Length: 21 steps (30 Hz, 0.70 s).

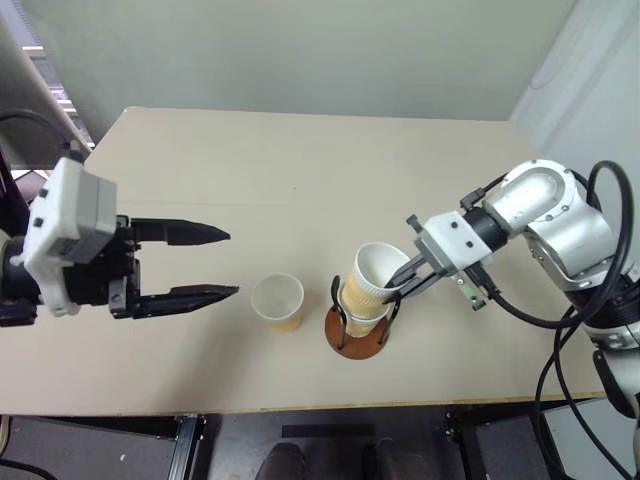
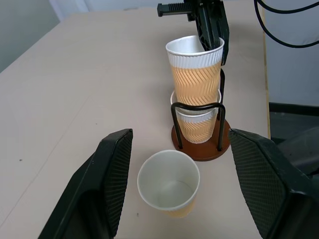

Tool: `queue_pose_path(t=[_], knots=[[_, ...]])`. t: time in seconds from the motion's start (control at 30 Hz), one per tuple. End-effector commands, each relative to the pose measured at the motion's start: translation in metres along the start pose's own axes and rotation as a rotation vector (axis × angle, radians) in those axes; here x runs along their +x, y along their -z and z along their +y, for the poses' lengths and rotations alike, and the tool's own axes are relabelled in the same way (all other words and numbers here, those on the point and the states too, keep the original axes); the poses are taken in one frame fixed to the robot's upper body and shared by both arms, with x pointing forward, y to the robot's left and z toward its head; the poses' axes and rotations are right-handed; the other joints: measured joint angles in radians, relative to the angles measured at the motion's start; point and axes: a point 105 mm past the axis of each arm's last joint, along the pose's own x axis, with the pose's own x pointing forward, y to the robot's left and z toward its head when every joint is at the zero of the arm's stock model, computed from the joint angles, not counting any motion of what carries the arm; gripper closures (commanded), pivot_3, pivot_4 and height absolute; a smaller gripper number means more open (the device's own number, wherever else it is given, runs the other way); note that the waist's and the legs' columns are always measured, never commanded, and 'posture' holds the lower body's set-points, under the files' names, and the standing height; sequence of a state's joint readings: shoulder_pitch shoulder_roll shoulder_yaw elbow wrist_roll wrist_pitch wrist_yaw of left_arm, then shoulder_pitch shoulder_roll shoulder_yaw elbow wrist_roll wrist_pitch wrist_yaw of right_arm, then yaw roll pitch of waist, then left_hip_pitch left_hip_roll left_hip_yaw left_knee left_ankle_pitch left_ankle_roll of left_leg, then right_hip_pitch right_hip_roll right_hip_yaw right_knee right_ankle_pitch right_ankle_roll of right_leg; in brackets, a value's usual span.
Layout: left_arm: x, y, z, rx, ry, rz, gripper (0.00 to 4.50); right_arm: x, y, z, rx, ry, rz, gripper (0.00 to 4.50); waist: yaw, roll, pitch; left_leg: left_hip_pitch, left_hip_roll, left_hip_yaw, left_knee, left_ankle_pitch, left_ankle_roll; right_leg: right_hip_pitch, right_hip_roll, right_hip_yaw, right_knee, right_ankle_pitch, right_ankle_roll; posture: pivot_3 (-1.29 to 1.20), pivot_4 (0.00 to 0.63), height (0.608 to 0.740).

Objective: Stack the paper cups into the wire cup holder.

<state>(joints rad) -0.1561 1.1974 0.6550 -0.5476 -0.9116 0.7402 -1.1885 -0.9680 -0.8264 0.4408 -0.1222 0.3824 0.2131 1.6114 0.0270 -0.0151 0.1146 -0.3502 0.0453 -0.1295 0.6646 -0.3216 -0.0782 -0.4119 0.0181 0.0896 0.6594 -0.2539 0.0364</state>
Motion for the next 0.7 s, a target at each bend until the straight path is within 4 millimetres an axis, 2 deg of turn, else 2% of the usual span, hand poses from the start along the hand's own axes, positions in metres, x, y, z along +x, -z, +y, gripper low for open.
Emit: queue_pose_path(t=[0.03, 0.1, 0.33, 0.47, 0.6, 0.7], knots=[[-0.004, -0.005, 0.0, 0.013, -0.026, -0.028, 1.23, -0.005, -0.005, -0.003, -0.041, 0.016, 0.023, 4.27, 0.0, 0.0, 0.0, 0.0, 0.0, 0.0, 0.0, 0.0, 0.0, 0.0, 0.0, 0.0, 0.0, 0.0, 0.0, 0.0, 0.15, 0.74], [-0.004, -0.001, 0.0, -0.013, -0.03, -0.041, 1.23, -0.005, -0.004, -0.004, -0.04, 0.016, 0.026, 3.88, 0.0, 0.0, 0.0, 0.0, 0.0, 0.0, 0.0, 0.0, 0.0, 0.0, 0.0, 0.0, 0.0, 0.0, 0.0, 0.0, 0.15, 0.74], [-0.002, 0.016, -0.006, -0.137, -0.047, -0.118, 1.23, -0.006, -0.003, -0.008, -0.05, 0.035, 0.039, 1.61, -0.003, 0.0, 0.0, 0.0, 0.001, 0.0, 0.0, 0.0, 0.0, 0.0, 0.0, 0.0, 0.0, 0.0, 0.0, 0.0, 0.15, 0.74], [0.0, 0.015, -0.007, -0.136, -0.061, -0.153, 1.23, -0.01, -0.004, -0.012, -0.048, 0.056, 0.037, 1.61, -0.002, 0.0, 0.0, 0.0, 0.001, -0.001, 0.0, 0.0, 0.0, 0.0, 0.0, -0.001, 0.0, 0.0, 0.0, 0.0, 0.15, 0.74], [-0.001, 0.018, -0.008, -0.149, -0.064, -0.157, 1.23, -0.022, -0.009, -0.018, -0.034, 0.108, 0.01, 1.61, -0.003, 0.0, 0.0, 0.0, 0.001, 0.0, 0.0, 0.0, 0.0, 0.0, 0.0, 0.0, 0.0, 0.0, 0.0, 0.0, 0.15, 0.74], [-0.001, 0.022, -0.01, -0.158, -0.061, -0.152, 1.23, -0.049, -0.022, -0.022, 0.03, 0.192, -0.106, 1.61, -0.001, 0.0, 0.0, 0.0, 0.001, 0.0, 0.0, 0.0, 0.0, 0.0, 0.0, 0.0, 0.0, 0.0, -0.001, 0.0, 0.15, 0.74]])
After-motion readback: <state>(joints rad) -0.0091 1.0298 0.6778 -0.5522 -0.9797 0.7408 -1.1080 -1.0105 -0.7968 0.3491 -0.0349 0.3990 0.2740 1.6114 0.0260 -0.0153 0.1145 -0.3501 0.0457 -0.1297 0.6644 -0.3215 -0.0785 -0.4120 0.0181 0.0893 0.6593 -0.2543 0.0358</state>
